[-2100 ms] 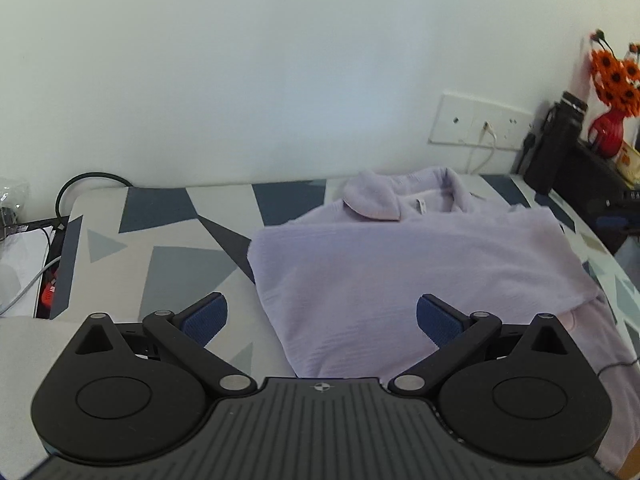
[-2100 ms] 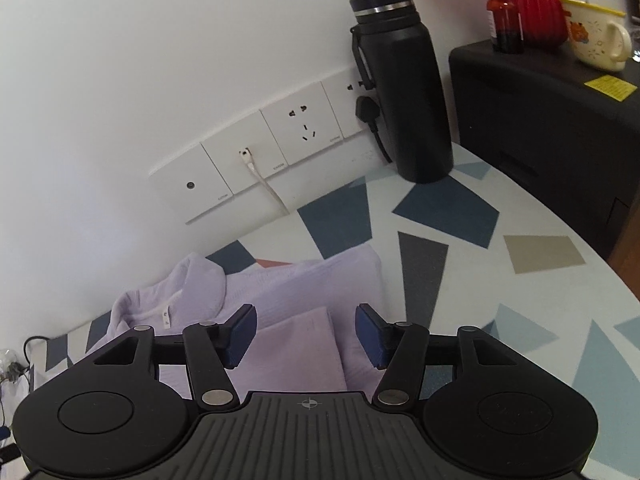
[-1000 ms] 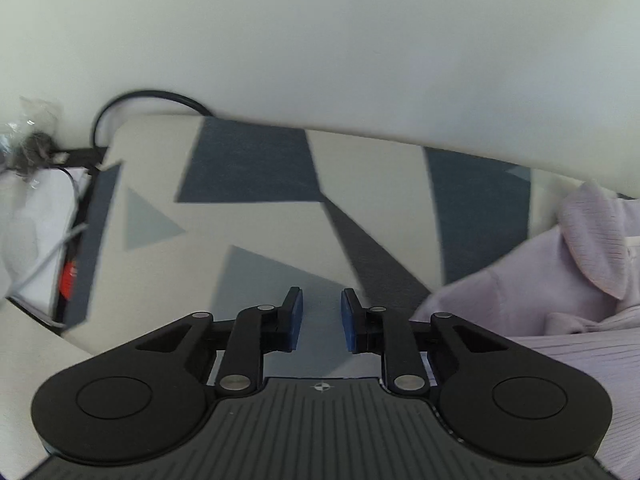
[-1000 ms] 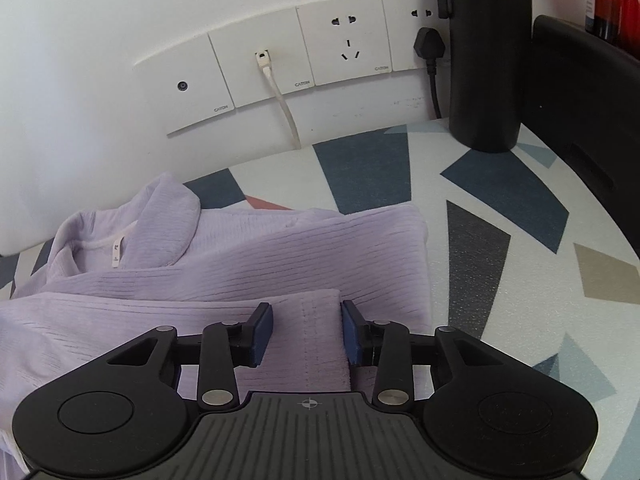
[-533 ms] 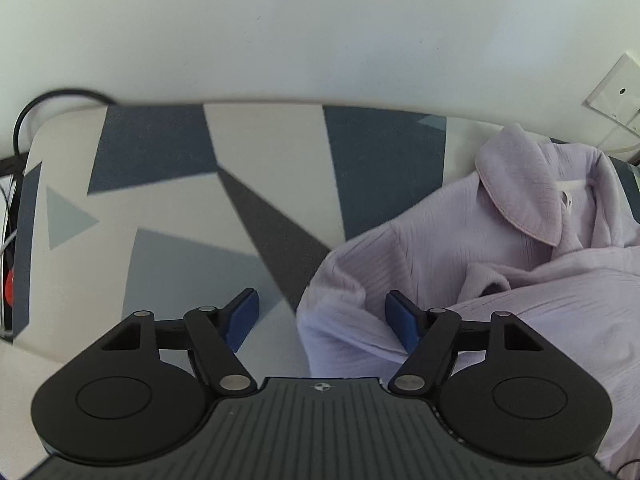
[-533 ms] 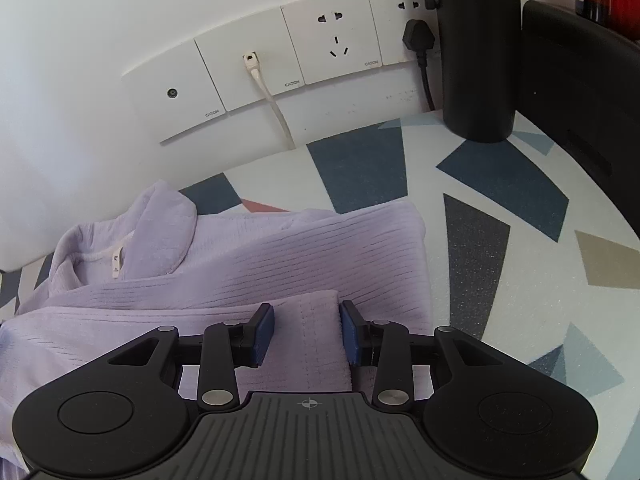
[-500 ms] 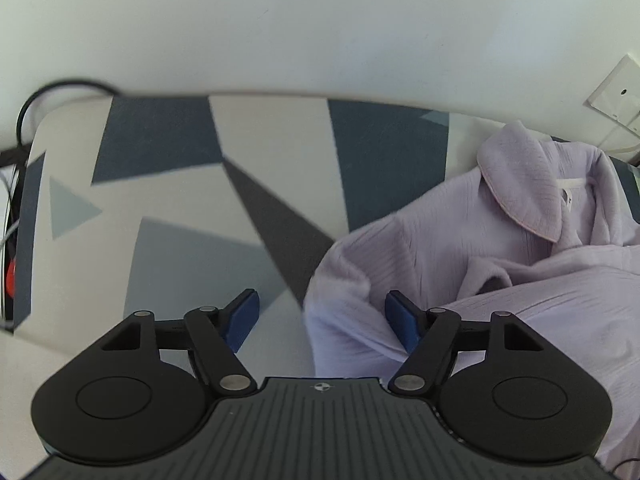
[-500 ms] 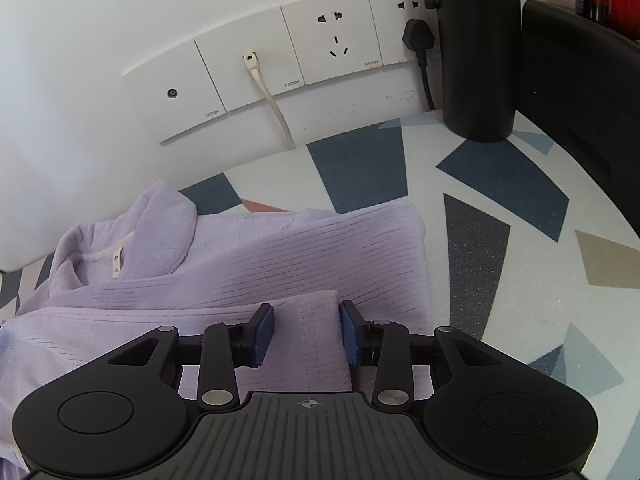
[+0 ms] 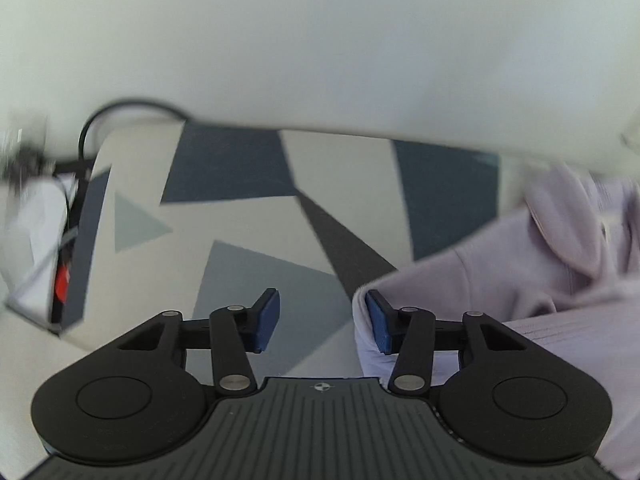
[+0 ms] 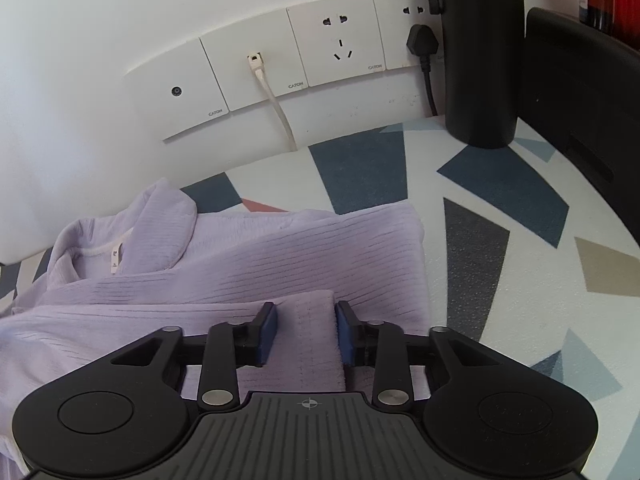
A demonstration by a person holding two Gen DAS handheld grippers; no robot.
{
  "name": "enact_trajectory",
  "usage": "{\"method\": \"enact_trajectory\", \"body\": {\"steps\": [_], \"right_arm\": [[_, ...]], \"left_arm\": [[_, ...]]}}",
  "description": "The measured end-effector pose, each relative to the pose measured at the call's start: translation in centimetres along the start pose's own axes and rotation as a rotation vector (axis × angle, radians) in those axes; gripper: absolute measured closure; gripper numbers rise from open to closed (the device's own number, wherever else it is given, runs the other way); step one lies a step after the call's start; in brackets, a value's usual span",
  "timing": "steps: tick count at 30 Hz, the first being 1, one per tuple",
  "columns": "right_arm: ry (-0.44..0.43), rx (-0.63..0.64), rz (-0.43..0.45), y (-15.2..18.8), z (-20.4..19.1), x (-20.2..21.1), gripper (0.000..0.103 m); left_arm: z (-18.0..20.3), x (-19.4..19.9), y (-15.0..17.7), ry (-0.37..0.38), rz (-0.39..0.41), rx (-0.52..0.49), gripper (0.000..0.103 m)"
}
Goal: Fold clothes
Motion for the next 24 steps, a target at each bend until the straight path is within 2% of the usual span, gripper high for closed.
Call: {"method": "enact_trajectory", "body": {"steps": [1, 2, 3, 5, 6, 8, 9, 10, 12, 15, 16, 18, 19, 21, 22, 23, 24], "right_arm": [[0.003, 0.000, 0.005, 0.0, 0.1, 0.0, 0.083], [0.002, -0.010, 0.008, -0.1, 0.3, 0.1, 0.086], [0.001, -0.021, 0.011, -0.2, 0.4, 0.1, 0.088], [0.000, -0.043, 0.024, -0.4, 0.7, 0.3, 0.090], [0.001, -0.054, 0.034, -0.5, 0.9, 0.4, 0.091], [0.011, -0.084, 0.075, -0.8, 1.3, 1.1, 0.087], [0.020, -0.098, 0.101, -1.0, 1.5, 1.6, 0.084], [0.025, -0.107, 0.125, -1.3, 1.8, 2.0, 0.082], [0.021, -0.123, 0.153, -1.6, 2.3, 2.7, 0.078], [-0.014, -0.111, 0.131, -1.5, 2.1, 3.0, 0.073], [-0.018, -0.080, 0.122, -1.2, 1.5, 3.0, 0.071], [-0.024, -0.016, 0.103, -0.4, 0.2, 3.2, 0.064], [-0.011, 0.023, 0.091, 0.0, -0.4, 3.1, 0.060], [0.040, 0.100, 0.079, 0.8, -1.8, 3.1, 0.043], [0.067, 0.133, 0.092, 1.1, -2.4, 3.4, 0.039], [0.093, 0.166, 0.105, 1.4, -2.9, 3.6, 0.028], [0.107, 0.188, 0.122, 1.6, -3.3, 4.1, 0.008]], "left_arm": [[-0.6, -0.4, -0.2, -0.017, -0.003, 0.042, 0.063], [-0.9, -0.4, -0.3, -0.086, 0.017, 0.029, 0.070], [-1.0, -0.4, -0.5, -0.129, 0.041, 0.015, 0.072], [-1.9, 0.4, -0.9, -0.063, 0.071, 0.075, 0.071], [-2.2, 0.9, -1.0, -0.017, 0.083, 0.106, 0.067], [-2.1, 2.3, -0.8, 0.065, 0.127, 0.118, 0.051], [-1.7, 3.1, -0.6, 0.080, 0.149, 0.096, 0.036], [-1.1, 3.9, -0.3, 0.098, 0.172, 0.070, 0.027], [0.2, 5.3, 0.3, 0.138, 0.204, 0.021, 0.023], [2.2, 6.9, 1.5, 0.195, 0.239, -0.034, 0.021], [3.0, 7.4, 2.2, 0.196, 0.264, -0.056, 0.014], [4.0, 7.5, 3.3, 0.190, 0.276, -0.064, 0.002], [4.4, 7.2, 3.9, 0.190, 0.257, -0.058, 0.002], [5.0, 6.7, 5.1, 0.185, 0.220, -0.035, 0.002], [5.2, 6.8, 5.6, 0.179, 0.213, -0.015, 0.002], [5.4, 7.0, 6.0, 0.173, 0.207, 0.005, 0.002], [5.5, 7.4, 6.5, 0.170, 0.204, 0.021, 0.002]]}}
Point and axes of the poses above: each gripper's, at about its wrist camera, not at the fingertips, and x roughly against the way its jaws point, z to its right, y to its underside, the point moved 1 cm from there along -x, roughly the way its jaws point, and after that the axes turned 13 degrees about z, right-handed, at the moved point
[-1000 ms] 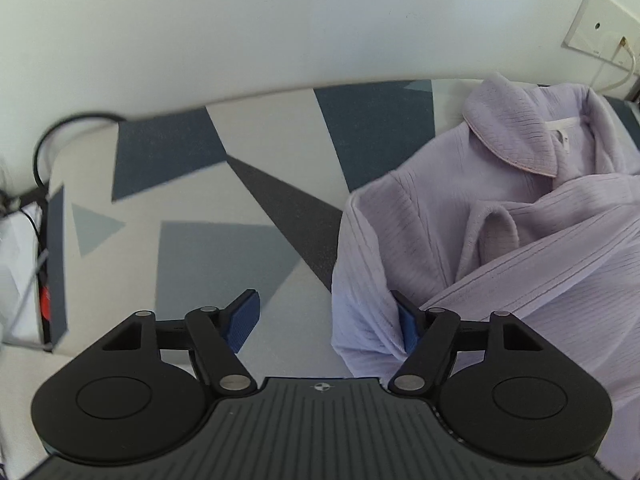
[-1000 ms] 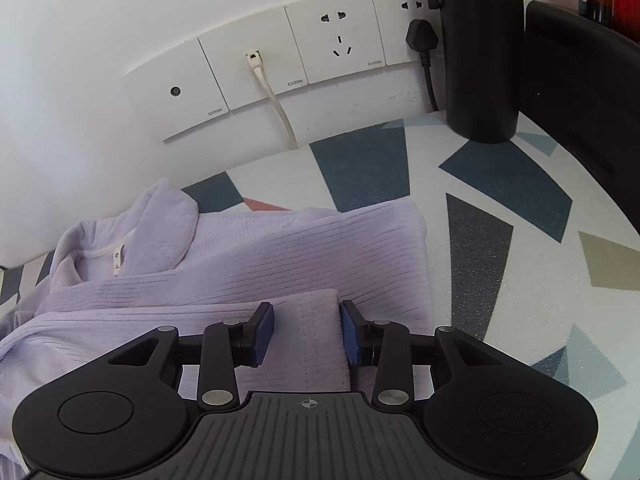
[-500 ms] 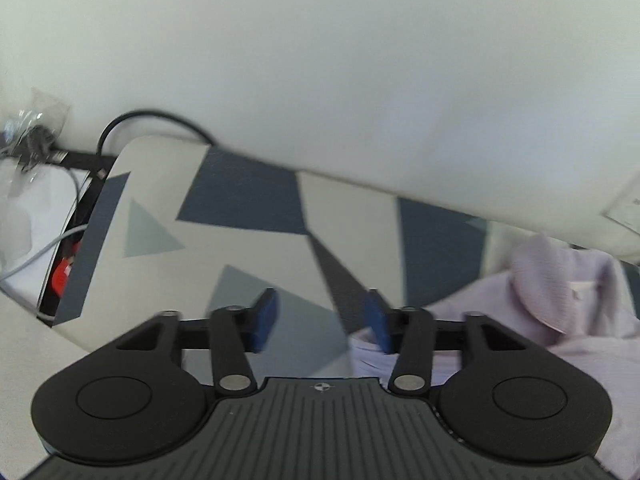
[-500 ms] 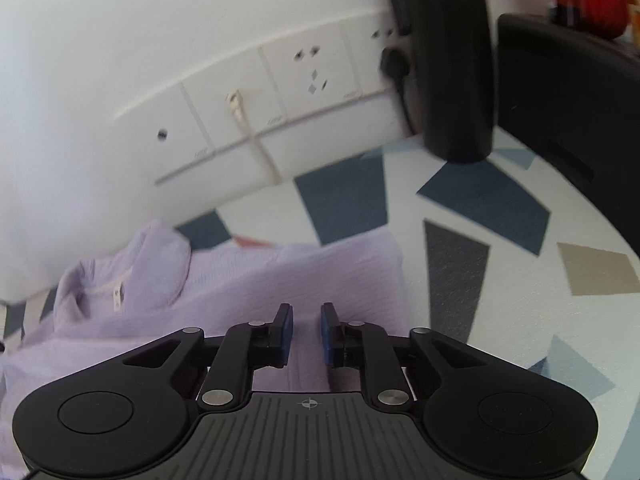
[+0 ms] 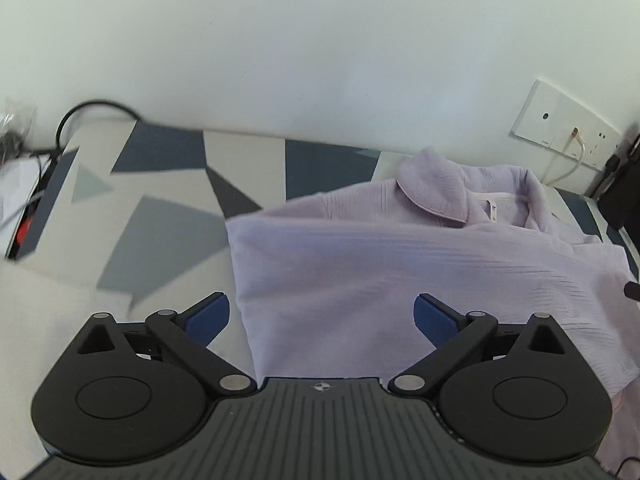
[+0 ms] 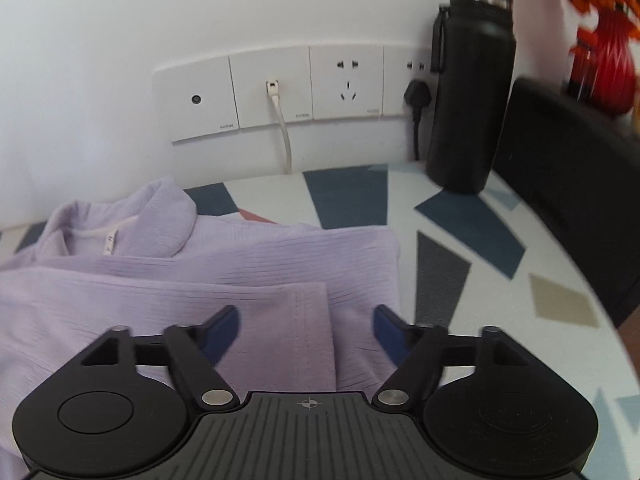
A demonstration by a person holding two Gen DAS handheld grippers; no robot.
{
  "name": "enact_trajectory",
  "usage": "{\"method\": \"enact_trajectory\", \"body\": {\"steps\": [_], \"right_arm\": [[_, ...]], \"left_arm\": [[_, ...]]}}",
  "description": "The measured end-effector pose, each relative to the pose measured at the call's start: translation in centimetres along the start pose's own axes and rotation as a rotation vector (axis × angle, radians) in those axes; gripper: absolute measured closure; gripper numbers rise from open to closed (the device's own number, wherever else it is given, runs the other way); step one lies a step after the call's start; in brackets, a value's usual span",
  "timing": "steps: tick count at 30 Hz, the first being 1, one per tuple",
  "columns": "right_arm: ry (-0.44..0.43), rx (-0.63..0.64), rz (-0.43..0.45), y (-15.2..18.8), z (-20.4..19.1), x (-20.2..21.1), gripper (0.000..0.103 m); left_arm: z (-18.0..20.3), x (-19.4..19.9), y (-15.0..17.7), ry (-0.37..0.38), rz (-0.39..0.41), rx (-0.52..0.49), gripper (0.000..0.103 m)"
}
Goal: Fold clothes
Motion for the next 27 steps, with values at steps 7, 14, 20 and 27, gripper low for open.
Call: {"method": "enact_trajectory", "body": {"steps": [7, 14, 20, 27], "right_arm": [[-0.016, 0.024, -0.011, 1.1, -0.4, 3.0, 0.001], [0.036, -0.032, -0.085, 2.1, 0.0, 5.2, 0.001], [0.063, -0.111, -0.089, 1.2, 0.0, 8.5, 0.001], [0.088, -0.104, -0.045, 1.6, -1.5, 14.6, 0.001]], "left_arm": [[0.7, 2.6, 2.2, -0.061, -0.050, 0.009, 0.001], [1.3, 4.7, 3.3, -0.041, -0.086, 0.025, 0.001], [2.0, 7.6, 3.4, -0.002, -0.072, 0.051, 0.001], [1.6, 11.6, 4.8, 0.053, 0.009, 0.069, 0.000]]}}
Point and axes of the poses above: each gripper's, at about its wrist camera, not at the fingertips, and x roughly against the way its jaws point, z to its right, y to its underside, the point moved 1 cm from there along -x, roughly the way its jaws point, and after that the axes turned 13 degrees about z, right-handed, at the moved point
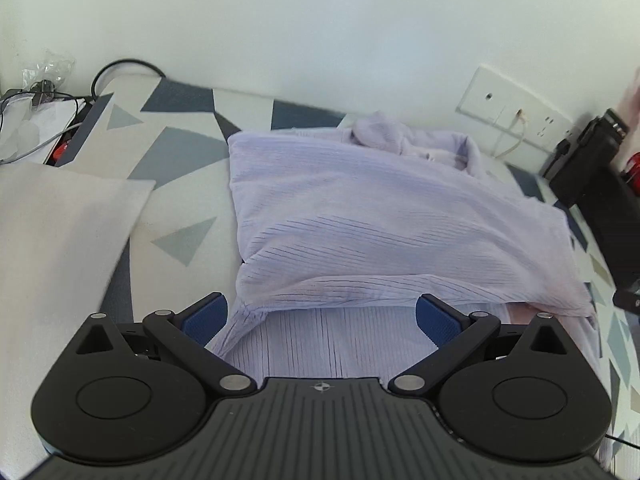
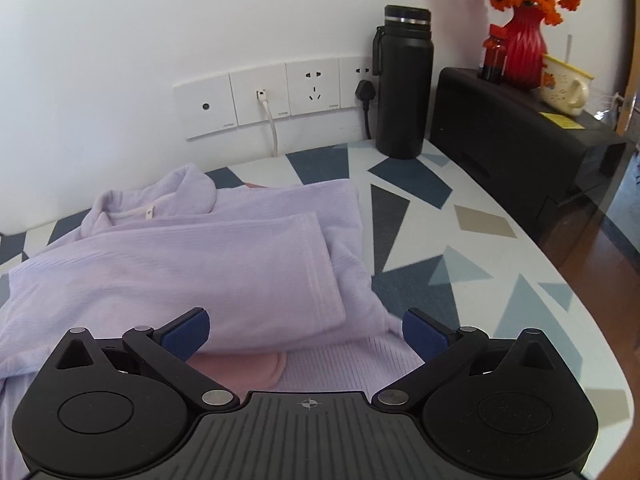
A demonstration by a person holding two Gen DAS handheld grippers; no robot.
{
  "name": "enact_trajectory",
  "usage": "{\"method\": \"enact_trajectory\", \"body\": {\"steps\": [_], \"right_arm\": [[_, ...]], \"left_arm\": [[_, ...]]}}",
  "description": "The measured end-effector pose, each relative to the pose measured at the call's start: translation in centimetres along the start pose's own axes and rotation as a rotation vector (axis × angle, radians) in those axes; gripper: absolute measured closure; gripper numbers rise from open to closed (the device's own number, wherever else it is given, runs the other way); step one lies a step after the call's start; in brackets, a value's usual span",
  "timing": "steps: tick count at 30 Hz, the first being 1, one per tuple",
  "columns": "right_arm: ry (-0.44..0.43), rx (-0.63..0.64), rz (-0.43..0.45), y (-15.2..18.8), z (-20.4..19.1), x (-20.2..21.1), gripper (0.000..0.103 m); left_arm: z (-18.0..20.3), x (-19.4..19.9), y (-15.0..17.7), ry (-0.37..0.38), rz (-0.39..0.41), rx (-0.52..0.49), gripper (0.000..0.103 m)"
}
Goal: Fold clothes
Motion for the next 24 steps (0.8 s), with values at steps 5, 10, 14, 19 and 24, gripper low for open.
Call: {"method": "enact_trajectory", "body": {"steps": [5, 10, 14, 19, 24], "right_arm": [[0.033, -0.004, 0.045, 1.7, 0.3, 4.7, 0.001], [0.024, -0.051, 0.072, 3.8, 2.8, 9.0, 0.001], [-0.025, -0.075, 0.079, 5.1, 5.3, 11.4, 0.001], [-0.120, -0.096, 0.095, 5.9, 8.4, 13.7, 0.001], [-0.213, -0.169, 0.108, 8.8, 13.2, 16.9, 0.001]], "left_arm": [[-1.8, 2.0, 1.8, -0.051, 0.041, 0.030, 0.000], [-2.5, 5.6, 3.3, -0.070, 0.016, 0.005, 0.000], [-2.7, 9.9, 5.1, -0.112, 0.066, -0.011, 0.000], [-3.3, 15.6, 8.8, -0.205, 0.101, 0.081, 0.000], [-2.3, 20.2, 12.8, -0.256, 0.100, 0.072, 0.000]]}}
Point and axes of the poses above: each gripper's, at about its wrist camera, not at the fingertips, and x roughly against the way its jaws point, z to its right, y to its underside, the point moved 1 cm from there along -x, roughly the way its jaws point, and after that the axes turned 13 degrees about z, right-handed, at the moved point
